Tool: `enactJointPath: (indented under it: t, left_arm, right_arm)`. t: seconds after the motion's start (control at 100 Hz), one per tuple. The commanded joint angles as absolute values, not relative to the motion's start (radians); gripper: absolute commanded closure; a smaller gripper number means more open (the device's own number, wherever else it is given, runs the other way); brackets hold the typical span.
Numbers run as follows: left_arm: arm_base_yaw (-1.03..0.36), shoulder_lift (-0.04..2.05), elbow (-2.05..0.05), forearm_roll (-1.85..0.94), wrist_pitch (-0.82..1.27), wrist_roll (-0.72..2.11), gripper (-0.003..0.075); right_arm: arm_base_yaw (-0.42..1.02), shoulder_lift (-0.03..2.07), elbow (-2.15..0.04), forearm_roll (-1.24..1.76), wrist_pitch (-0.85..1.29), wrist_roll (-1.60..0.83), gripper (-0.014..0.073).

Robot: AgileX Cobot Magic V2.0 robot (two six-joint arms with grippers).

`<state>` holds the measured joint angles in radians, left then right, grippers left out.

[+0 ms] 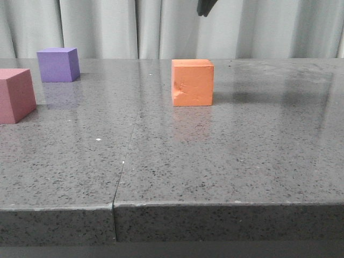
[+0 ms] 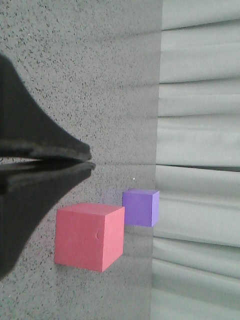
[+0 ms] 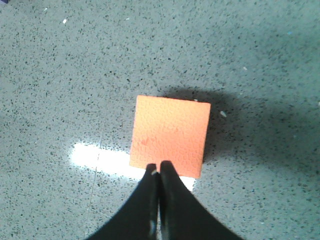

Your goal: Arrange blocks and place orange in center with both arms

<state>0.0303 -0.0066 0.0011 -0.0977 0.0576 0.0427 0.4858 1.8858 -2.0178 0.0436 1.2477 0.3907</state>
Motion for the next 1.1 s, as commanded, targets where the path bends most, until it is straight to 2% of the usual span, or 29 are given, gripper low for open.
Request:
enactJointPath:
  t: [0.0, 0.27, 0.59, 1.09]
  left_arm:
    - [0.032, -0.035, 0.041, -0.096, -0.022, 0.042, 0.0741]
    - [0.032, -0.035, 0.041, -0.096, -0.022, 0.042, 0.0741]
    - [0.032, -0.035, 0.041, -0.096, -0.022, 0.042, 0.0741]
    - [0.032, -0.035, 0.041, -0.096, -0.022, 0.042, 0.0741]
  right_arm:
    - [0.484, 1.814, -2.042, -0.006, 1.334, 0.374, 0.0659]
    - [0.482, 1.748, -2.001, -0.103, 1.335, 0.374, 0.0662]
    - [0.482, 1.628, -1.779, -0.147, 1.322, 0.374, 0.0662]
    - [0.482, 1.362, -1.428, -0.135, 1.131, 0.374, 0.0662]
